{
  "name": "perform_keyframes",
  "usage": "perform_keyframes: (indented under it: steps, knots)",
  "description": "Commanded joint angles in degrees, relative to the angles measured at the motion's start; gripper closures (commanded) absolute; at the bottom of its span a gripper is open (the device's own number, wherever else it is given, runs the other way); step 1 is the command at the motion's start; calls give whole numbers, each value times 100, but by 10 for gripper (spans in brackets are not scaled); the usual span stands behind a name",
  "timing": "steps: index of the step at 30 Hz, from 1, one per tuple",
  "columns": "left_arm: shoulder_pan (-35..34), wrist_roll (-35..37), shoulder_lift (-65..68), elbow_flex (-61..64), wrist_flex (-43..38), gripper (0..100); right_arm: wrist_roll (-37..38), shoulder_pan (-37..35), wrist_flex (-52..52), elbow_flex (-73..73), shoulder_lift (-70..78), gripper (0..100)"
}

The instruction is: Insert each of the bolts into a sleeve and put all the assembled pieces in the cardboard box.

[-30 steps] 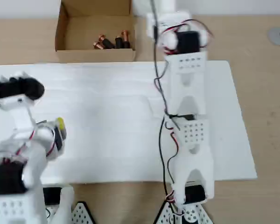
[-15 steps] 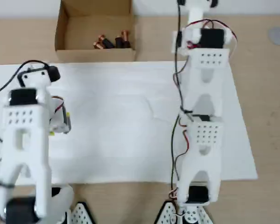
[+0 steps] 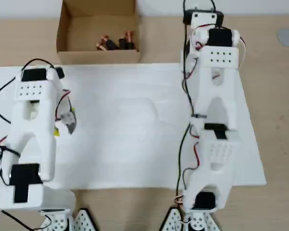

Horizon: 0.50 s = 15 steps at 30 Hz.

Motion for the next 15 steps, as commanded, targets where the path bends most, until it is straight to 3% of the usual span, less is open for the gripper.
perform_keyframes:
  steps: [1,11,15]
  knots:
    - [193,149,4,-844,44,882,97,13,79,1349,-1147,879]
    - [448,-149,-505,-2734,18,882,97,-101,70,3679,-2044,879]
    - [756,-158,-1033,-2690,0,884,97,-365,44,4435,-2026,879]
